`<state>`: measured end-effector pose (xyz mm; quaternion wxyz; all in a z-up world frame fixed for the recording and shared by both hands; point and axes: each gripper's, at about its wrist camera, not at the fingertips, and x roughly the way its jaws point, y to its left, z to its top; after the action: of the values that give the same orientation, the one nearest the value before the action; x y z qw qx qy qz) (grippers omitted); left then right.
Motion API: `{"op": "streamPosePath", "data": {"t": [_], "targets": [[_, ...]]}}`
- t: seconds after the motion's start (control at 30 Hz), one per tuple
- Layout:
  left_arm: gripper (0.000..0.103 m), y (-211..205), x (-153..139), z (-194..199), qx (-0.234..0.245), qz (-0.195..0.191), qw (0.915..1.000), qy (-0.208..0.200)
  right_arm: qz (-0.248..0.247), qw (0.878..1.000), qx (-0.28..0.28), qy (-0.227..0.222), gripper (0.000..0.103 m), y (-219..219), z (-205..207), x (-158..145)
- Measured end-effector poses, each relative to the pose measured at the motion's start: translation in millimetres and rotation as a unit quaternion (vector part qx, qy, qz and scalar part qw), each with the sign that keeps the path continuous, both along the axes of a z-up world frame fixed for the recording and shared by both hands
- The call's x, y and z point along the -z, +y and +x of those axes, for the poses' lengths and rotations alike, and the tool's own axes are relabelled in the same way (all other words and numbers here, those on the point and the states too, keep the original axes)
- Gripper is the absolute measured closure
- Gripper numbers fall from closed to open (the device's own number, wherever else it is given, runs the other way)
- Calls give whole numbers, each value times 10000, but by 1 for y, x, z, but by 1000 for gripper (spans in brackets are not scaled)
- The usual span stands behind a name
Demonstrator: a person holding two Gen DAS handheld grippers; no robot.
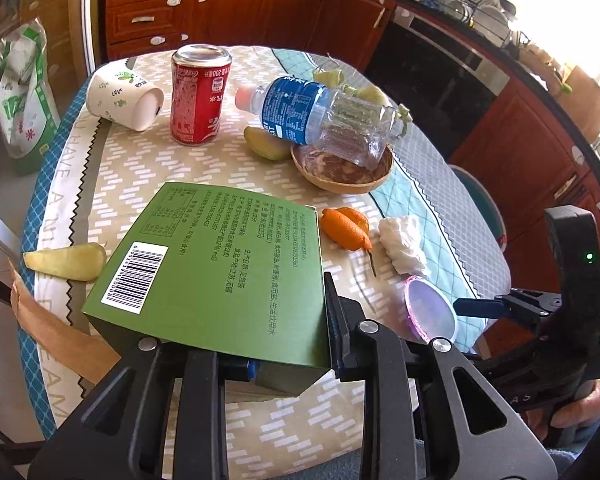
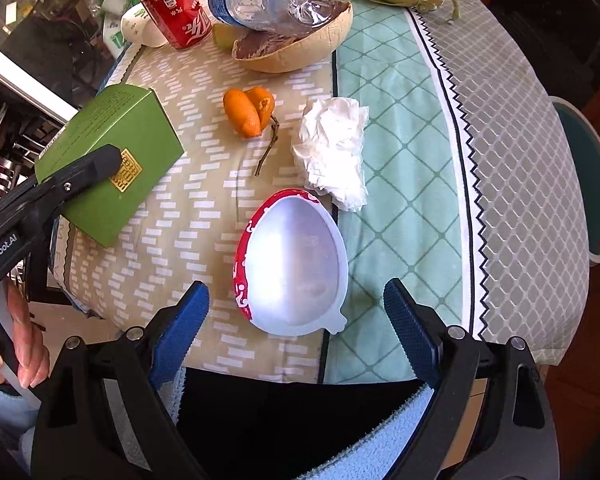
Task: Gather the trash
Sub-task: 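Grasp the green box with the left tool while the right tool grasps the white-red cup, then carry the green box and cup over the bin and release both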
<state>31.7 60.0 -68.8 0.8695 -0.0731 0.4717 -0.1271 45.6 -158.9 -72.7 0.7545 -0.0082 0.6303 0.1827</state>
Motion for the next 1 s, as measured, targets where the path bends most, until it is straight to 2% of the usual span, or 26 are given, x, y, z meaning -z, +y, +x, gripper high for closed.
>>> {"op": "streamPosePath", "data": {"t": [0.13,0.2,0.43,0.63,0.83,1.0], "targets": [[77,-5,-2,3,101,-48,9999,-21,104,9999,77,17,36,-2,3,3],[77,-10,-2,5,141,-20,9999,-15,149,9999,48,-57,55,-4,1,0],[77,-16,-5,6,238,11,9997,40,325,9989,90,-317,54,-22,-4,-23],[77,-23,-30,1,383,27,9991,-200,571,9963,197,-605,54,-35,-2,-54],[77,-44,-56,1,646,53,9966,-500,658,9910,642,-978,54,-72,7,-81],[77,-72,-76,7,942,67,9929,-719,696,9843,1120,-1173,54,-106,14,-88]]}}
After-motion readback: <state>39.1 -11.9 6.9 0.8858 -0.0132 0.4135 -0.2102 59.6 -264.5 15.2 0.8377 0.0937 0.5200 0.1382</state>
